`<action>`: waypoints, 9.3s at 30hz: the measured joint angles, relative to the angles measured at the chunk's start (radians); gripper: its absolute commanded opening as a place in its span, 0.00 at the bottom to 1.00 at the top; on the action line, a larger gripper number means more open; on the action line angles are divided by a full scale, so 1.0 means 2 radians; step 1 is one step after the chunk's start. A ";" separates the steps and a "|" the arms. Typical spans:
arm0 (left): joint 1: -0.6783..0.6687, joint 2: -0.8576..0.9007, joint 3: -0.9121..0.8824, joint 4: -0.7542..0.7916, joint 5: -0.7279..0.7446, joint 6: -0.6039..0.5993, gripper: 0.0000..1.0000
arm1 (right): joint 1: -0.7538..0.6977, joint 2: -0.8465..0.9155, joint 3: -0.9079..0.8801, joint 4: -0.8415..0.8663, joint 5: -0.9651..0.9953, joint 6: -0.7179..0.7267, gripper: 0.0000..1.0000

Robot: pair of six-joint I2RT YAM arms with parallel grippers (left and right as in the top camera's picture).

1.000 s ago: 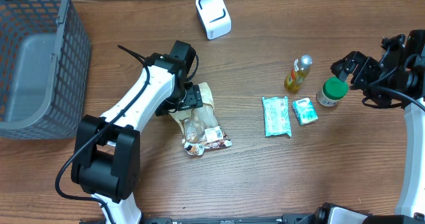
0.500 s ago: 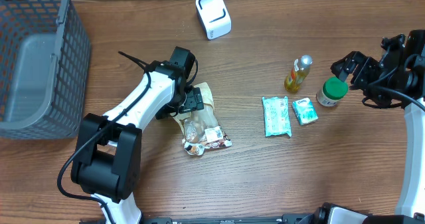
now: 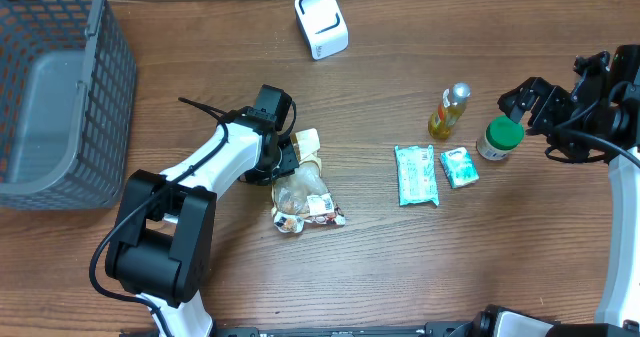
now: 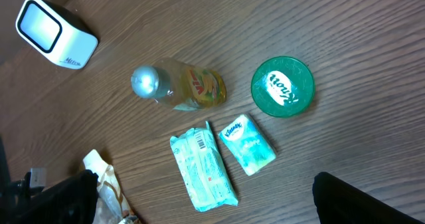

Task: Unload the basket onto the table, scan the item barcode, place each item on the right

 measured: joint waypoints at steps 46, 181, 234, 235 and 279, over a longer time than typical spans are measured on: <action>0.087 -0.061 0.025 0.031 0.310 0.053 0.04 | 0.000 0.000 0.000 0.000 0.000 0.000 1.00; 0.140 -0.061 0.025 0.025 0.655 0.150 0.04 | 0.403 0.104 -0.013 0.115 -0.144 0.057 1.00; 0.192 -0.061 0.025 -0.030 0.703 0.175 0.04 | 0.452 0.156 -0.015 0.224 -0.133 -0.002 0.04; 0.192 -0.061 0.025 -0.028 0.703 0.175 0.04 | 0.451 0.156 -0.015 0.225 -0.133 -0.002 0.04; 0.234 -0.061 0.027 0.046 0.059 0.226 0.96 | 0.447 0.160 -0.017 0.226 -0.129 -0.105 0.04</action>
